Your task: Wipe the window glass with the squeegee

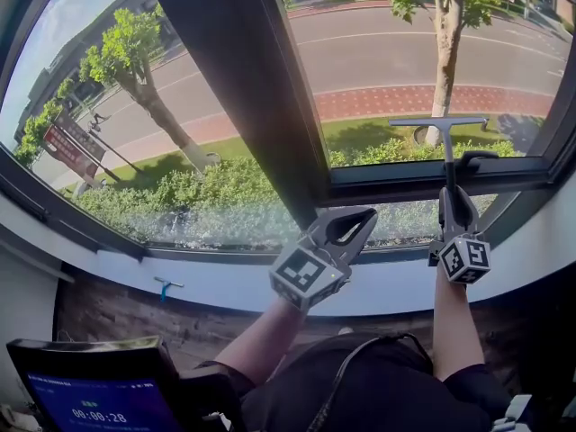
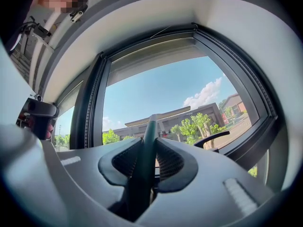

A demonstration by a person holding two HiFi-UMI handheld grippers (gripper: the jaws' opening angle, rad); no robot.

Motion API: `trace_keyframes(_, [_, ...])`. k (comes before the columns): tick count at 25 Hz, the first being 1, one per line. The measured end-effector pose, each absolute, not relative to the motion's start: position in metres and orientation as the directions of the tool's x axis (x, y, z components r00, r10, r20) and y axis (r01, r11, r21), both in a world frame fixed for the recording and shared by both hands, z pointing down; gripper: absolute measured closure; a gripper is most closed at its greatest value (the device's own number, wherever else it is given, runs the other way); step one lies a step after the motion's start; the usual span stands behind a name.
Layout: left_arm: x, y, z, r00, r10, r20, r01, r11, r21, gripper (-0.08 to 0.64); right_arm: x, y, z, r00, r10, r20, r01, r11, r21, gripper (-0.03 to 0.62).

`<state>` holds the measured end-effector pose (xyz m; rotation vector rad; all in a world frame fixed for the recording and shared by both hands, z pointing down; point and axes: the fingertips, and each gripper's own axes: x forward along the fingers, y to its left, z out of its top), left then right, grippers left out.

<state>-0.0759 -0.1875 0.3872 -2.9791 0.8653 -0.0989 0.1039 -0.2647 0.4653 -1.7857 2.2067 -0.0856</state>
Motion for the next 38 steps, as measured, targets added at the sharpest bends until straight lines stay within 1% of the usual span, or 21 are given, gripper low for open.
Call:
trace_keyframes(19, [-0.076,-0.193,0.397,0.837,-0.544,0.065,-0.542,-0.839,-0.042,0.557,0.109,-0.260,0.555,-0.211,-0.978,-0.002,-0.943,0.204,-0.264,0.492])
trace_keyframes(29, [-0.077,-0.195,0.395,0.834,-0.548,0.060,-0.547,-0.836,-0.034,0.557,0.111,-0.259,0.571,-0.219,-0.973,0.075,-0.961,0.201,-0.188,0.491])
trace_keyframes(38, [-0.082,-0.196,0.393,0.830,-0.555,0.055,-0.554,-0.832,-0.030,0.557,0.111,-0.259,0.572,-0.225,-0.971,0.081,-0.960,0.207,-0.187,0.491])
